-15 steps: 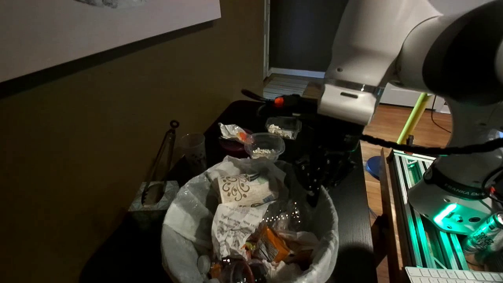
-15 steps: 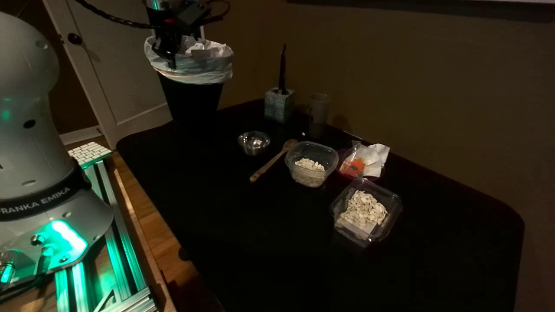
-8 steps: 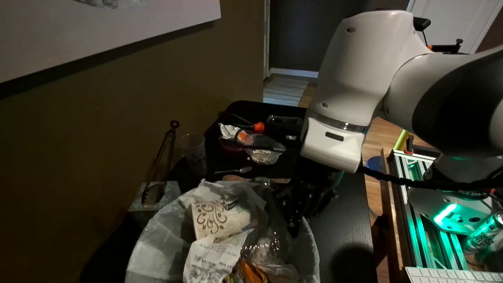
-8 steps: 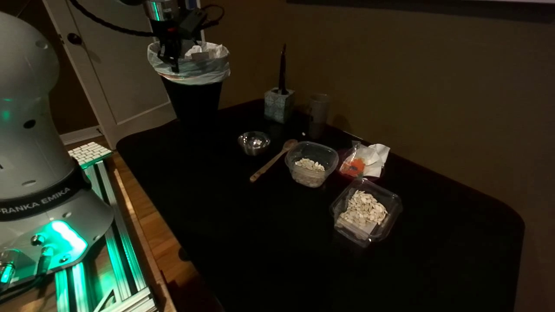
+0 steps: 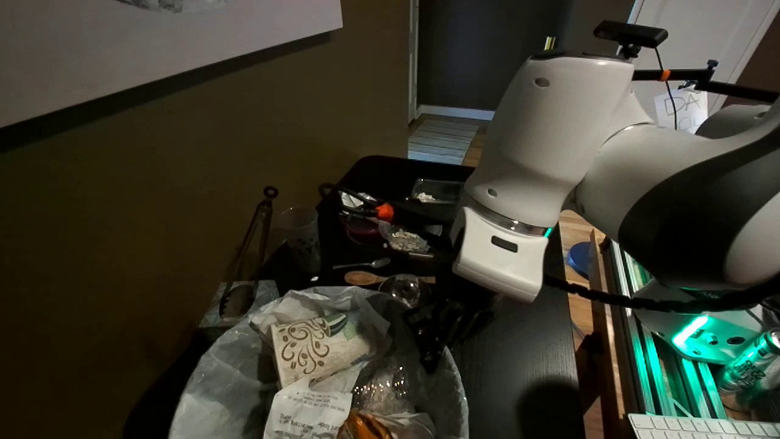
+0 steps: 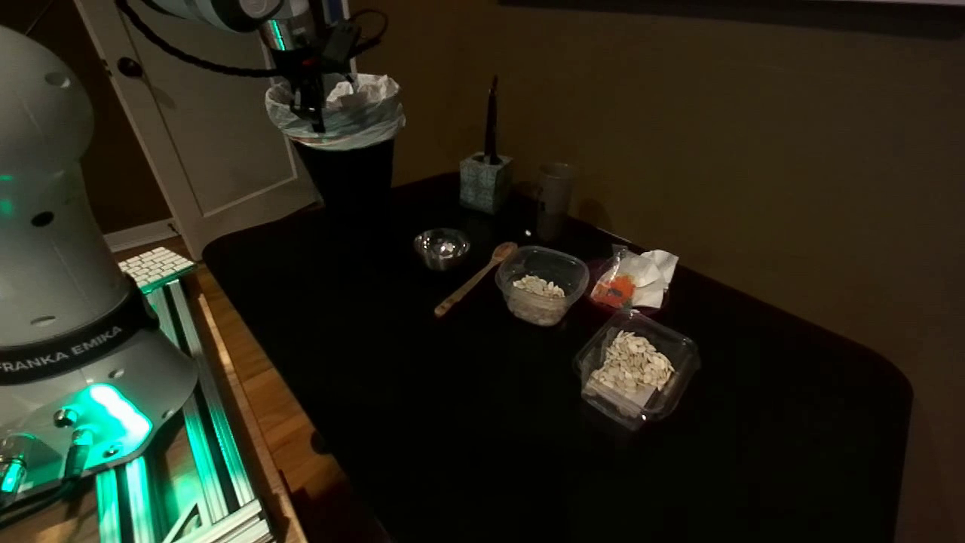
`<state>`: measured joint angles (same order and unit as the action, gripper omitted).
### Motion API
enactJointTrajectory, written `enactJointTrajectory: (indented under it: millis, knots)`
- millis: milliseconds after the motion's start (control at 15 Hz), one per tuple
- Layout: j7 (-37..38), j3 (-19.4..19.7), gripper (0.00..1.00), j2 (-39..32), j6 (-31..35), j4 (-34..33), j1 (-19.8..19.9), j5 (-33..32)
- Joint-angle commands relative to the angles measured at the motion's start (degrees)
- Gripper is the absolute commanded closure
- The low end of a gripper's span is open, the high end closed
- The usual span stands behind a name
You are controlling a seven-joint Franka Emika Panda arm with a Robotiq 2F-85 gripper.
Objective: Move the bin to the left
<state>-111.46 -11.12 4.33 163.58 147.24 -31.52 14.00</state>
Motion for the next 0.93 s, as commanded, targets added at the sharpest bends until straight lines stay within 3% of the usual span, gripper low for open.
enactJointTrajectory:
  millis: [0,267,333,467,600,733,867]
  knots:
    - [1.71,-2.44,0.99,-1.70,2.13,-0.82,4.56,-4.96]
    - [2.01,-3.63,0.99,-2.91,-0.26,-0.92,7.28,-8.89]
    - [2.20,-4.00,0.69,-3.02,-1.04,-1.02,7.74,-9.62]
    - [1.05,-4.68,0.64,-2.33,-2.14,-1.38,7.98,-8.83]
    - [-0.46,-4.10,0.48,-0.07,-4.23,-1.55,6.23,-6.27]
    - [-3.16,-5.57,0.33,4.79,-9.38,-1.50,6.28,-2.82]
    - [-2.80,-4.76,0.18,11.91,-17.47,-0.68,6.16,-3.72]
